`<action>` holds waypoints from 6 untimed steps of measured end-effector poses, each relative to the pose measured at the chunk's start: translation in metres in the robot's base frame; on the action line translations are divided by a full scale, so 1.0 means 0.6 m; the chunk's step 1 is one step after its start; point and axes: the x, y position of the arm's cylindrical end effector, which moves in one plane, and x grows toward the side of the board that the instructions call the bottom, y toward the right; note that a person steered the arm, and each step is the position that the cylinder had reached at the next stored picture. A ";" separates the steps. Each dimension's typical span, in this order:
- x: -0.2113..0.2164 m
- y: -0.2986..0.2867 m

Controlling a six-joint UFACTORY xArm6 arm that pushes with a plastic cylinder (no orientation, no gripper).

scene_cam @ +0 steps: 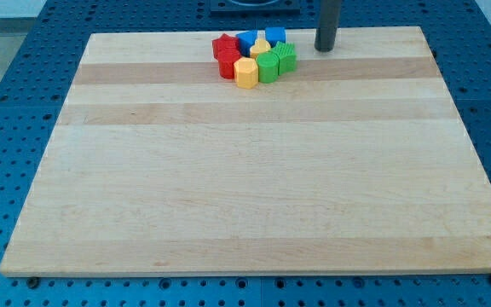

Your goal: Place the blue triangle top of the yellow hexagon

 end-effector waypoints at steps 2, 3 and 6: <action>-0.053 -0.083; -0.047 -0.152; 0.057 -0.257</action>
